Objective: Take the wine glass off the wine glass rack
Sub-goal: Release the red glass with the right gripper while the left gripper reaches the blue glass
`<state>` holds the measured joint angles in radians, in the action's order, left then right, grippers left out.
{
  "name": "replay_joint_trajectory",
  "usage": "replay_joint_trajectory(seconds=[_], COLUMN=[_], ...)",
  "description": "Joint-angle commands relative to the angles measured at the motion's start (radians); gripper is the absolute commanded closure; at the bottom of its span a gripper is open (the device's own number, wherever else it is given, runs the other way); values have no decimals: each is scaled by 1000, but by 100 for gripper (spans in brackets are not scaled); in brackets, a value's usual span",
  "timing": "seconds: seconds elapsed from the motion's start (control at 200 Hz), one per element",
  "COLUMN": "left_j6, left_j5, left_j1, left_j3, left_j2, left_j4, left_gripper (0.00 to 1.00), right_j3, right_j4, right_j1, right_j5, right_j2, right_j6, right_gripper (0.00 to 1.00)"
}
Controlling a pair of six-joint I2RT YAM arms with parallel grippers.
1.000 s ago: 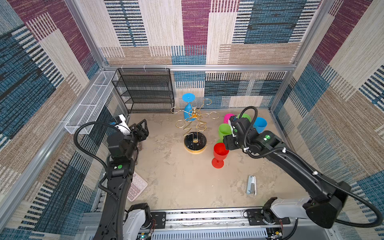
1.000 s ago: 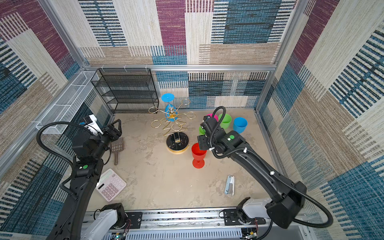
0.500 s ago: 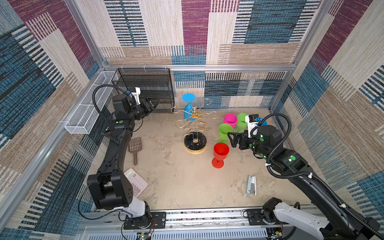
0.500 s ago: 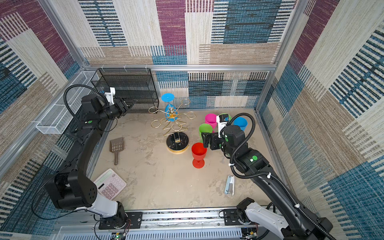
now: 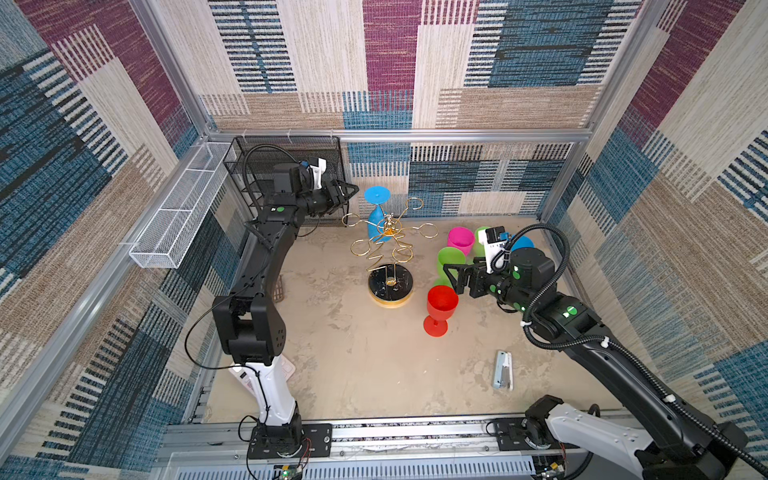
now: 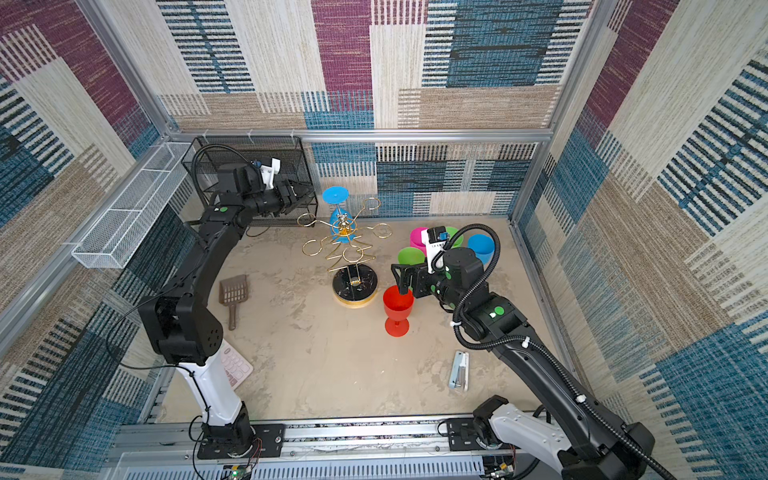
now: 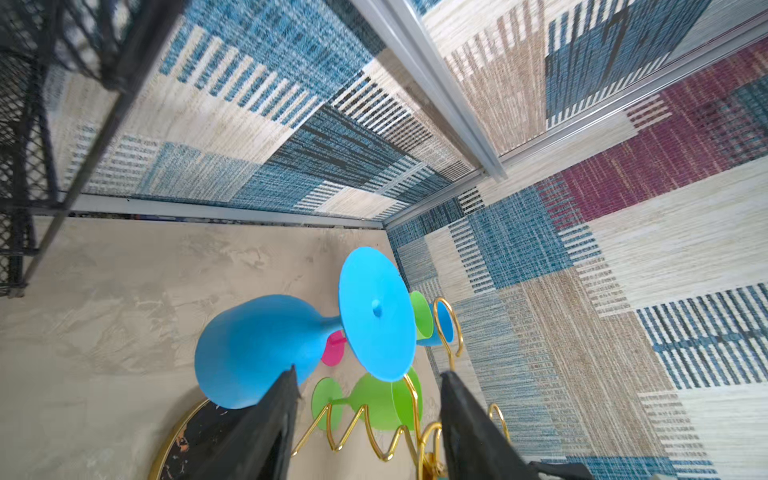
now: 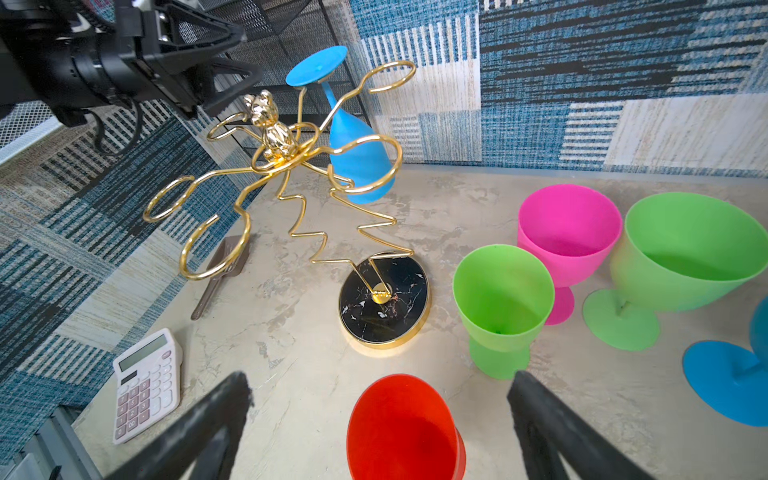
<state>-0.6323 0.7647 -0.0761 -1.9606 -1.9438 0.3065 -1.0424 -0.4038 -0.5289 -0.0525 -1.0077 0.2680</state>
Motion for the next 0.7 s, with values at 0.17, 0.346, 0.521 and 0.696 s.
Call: replay_joint_trajectory(seconds=[0.17,0.346,0.521,0.696], left_j6=[44,54,60,71], left_j5=[-36,-43,-38,-37], left_j1=[-56,-82,-88,-88], left_j3=[-172,-243,-250,-231], left_j2=[-127,-170,-175,-159], left_j4=[101,135,150,158], left_gripper=[45,48,62,78], right_j3=[21,26,29,37], right_j4=[46,47,51,55], right_j1=[0,0,0,0], right_j5=[-17,-20,-22,-26], right_j2=[23,29,29,27], right_j6=[8,9,9,13], right_gripper=[1,1,1,1])
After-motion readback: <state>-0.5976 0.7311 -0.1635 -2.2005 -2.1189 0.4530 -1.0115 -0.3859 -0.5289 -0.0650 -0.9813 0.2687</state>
